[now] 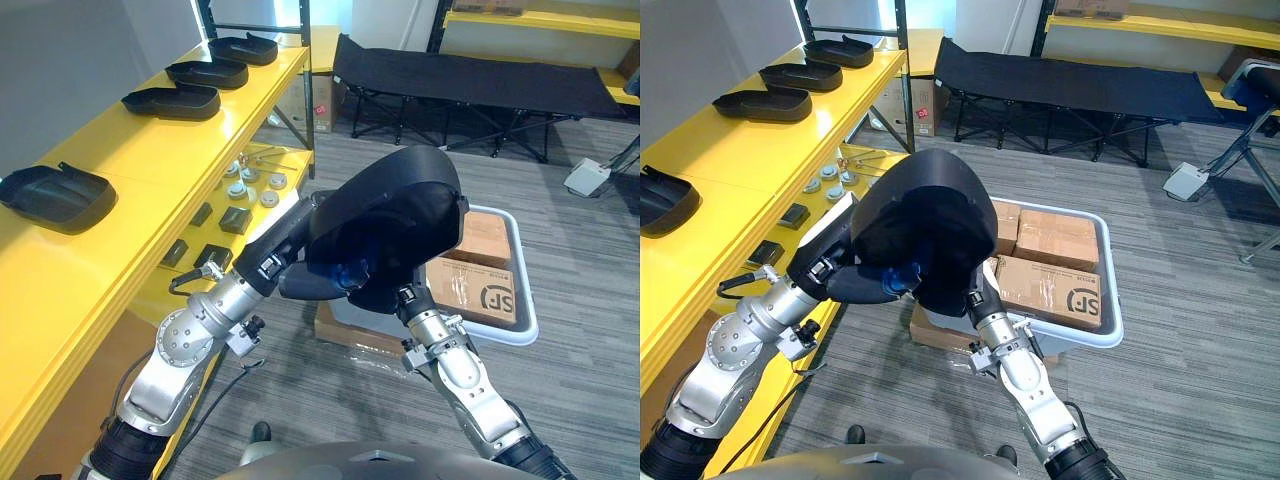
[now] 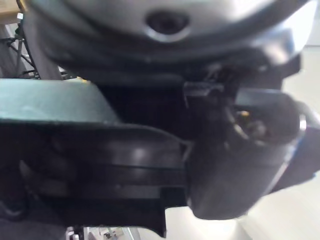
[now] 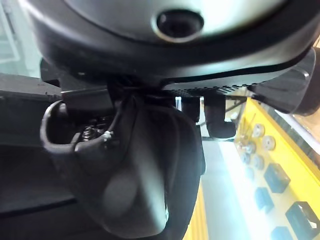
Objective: Walk over and take three plastic housings, then place them on the shelf
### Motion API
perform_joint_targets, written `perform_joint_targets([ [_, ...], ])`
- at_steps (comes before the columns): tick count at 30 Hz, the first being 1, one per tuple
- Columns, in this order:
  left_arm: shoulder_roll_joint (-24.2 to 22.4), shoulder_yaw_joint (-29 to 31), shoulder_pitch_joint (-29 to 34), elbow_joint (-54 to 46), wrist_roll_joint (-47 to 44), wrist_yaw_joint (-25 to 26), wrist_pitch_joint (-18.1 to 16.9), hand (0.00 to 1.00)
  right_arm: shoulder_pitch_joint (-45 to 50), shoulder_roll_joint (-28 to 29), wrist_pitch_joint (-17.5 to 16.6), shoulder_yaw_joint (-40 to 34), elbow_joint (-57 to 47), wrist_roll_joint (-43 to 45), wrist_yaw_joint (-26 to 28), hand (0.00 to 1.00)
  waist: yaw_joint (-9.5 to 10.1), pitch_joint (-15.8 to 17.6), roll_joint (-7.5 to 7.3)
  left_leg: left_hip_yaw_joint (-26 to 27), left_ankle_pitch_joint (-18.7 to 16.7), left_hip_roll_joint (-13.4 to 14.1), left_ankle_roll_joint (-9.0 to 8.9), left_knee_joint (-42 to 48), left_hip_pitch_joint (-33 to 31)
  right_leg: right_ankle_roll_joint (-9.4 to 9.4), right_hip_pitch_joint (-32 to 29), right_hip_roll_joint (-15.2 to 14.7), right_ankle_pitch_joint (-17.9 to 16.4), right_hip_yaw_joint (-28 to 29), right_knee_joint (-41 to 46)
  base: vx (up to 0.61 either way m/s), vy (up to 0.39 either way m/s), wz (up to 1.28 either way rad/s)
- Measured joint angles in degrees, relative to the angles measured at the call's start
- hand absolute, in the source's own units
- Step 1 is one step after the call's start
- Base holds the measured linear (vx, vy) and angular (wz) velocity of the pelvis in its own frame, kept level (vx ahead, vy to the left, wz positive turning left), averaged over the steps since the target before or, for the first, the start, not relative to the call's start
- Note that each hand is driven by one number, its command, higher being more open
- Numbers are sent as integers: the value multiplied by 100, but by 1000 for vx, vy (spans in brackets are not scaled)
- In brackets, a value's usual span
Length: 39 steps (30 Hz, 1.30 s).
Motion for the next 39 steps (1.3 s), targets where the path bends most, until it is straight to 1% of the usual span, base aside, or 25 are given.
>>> perform_joint_targets([
  [1, 0, -11, 3, 0, -1, 28, 50, 100, 0, -1, 27, -1, 3, 0, -13, 0, 2, 0, 0, -3, 0, 0, 0, 4, -3, 0, 1, 0, 0, -1, 0, 0, 0, 0],
  [4, -125, -89, 100, 0, -56, 376, 263, 100, 0, 1, 170, 32, 3, -7, -98, 0, 5, 0, 0, -13, -5, -1, -5, 29, -7, 0, 20, 0, 0, -4, 0, 0, 0, 0],
  [7, -430, -135, 334, 3, 8, 900, 265, 100, -2, 80, 234, 29, 3, -34, -185, 0, 7, 0, 0, -20, -11, -2, -6, 46, -7, 0, 28, 0, 0, -8, 0, 0, 0, 0],
  [9, -664, -90, 502, 10, 50, 1151, 228, 100, -2, 171, 269, 22, 3, -59, -202, 0, 19, 0, 0, -19, -12, -2, -7, 50, -7, 0, 33, 0, 0, -10, 0, 0, 0, 0],
  [10, -716, -81, 541, 11, 47, 1199, 212, 100, -2, 207, 282, 20, 3, -59, -203, 0, 23, 0, 0, -19, -12, -2, -7, 51, -7, 0, 35, 0, 0, -11, 0, 0, 0, 0],
  [12, -891, -3, 564, 68, 9, 1231, 145, 100, -6, 346, 360, 19, 3, -62, -220, 0, 36, -1, 2, -18, -12, -2, -7, 52, -6, 0, 41, 0, 0, -19, 0, 0, 0, 0],
  [16, -1146, 243, 562, 209, -365, 1115, 91, 100, -30, 577, 366, 23, 4, -271, -443, 0, 30, -1, 1, -16, -13, -3, -9, 51, -6, 0, 44, 0, 0, -25, 0, 0, 0, 0],
  [23, -1338, 415, 532, 384, -1224, 915, 73, 100, -100, 778, 366, -88, 30, -294, -749, 0, 0, -1, 2, -4, -17, -3, -9, 51, -6, 3, 24, 0, 2, -5, 0, 0, 0, 0],
  [25, -1378, 476, 529, 391, -1401, 941, -16, 100, -101, 908, 366, -239, 80, -293, -846, 0, -4, -1, 2, -3, -18, -4, -8, 51, -5, 3, 24, 1, 2, -4, 0, 0, 0, 0],
  [27, -1520, 693, 516, 391, -1401, 1205, -338, 100, -101, 1027, 366, -513, 238, -293, -969, 0, -15, -2, 4, 2, -19, -4, -6, 52, -3, 3, 25, 0, 2, -2, 0, 0, 0, 0],
  [28, -1574, 774, 508, 391, -1393, 1305, -436, 100, -100, 1053, 366, -579, 289, -293, -1005, 0, -16, -3, 5, 4, -20, -4, -6, 52, -1, 3, 27, 0, 2, -2, 0, 0, 0, 0],
  [30, -1737, 1137, 473, 391, -1278, 1782, -836, 100, -88, 1122, 370, -807, 491, -292, -1139, 0, -16, -2, 14, 8, -22, -4, -3, 53, 0, 3, 28, 0, 2, 0, 0, 0, 0, 0],
  [31, -1808, 1390, 453, 391, -1053, 2084, -1028, 100, -64, 1133, 396, -930, 577, -291, -1210, 0, -13, 0, 22, 9, -25, -4, 2, 52, 1, 2, 29, 0, 2, 0, 0, 0, 0, 0],
  [34, -1848, 1946, 450, 390, -829, 2551, -1338, 100, 90, 1137, 510, -1195, 596, -289, -1336, 0, -1, 11, 38, 10, -25, -4, 0, 52, 1, 1, 29, 0, 1, -1, 0, 0, 0, 0],
  [37, -1850, 2207, 450, 390, -827, 2664, -1398, 100, 131, 1148, 512, -1324, 728, -287, -1357, 0, 4, 19, 52, 11, -25, -4, -1, 52, 1, 1, 27, 0, 1, -1, -1, 0, 0, 0],
  [39, -1851, 2206, 450, 390, -829, 2637, -1398, 100, 178, 1151, 512, -1350, 742, -282, -1350, 0, 2, 24, 60, 12, -25, -4, -1, 53, 1, 1, 26, -1, 1, -1, -1, 0, 0, 0],
])
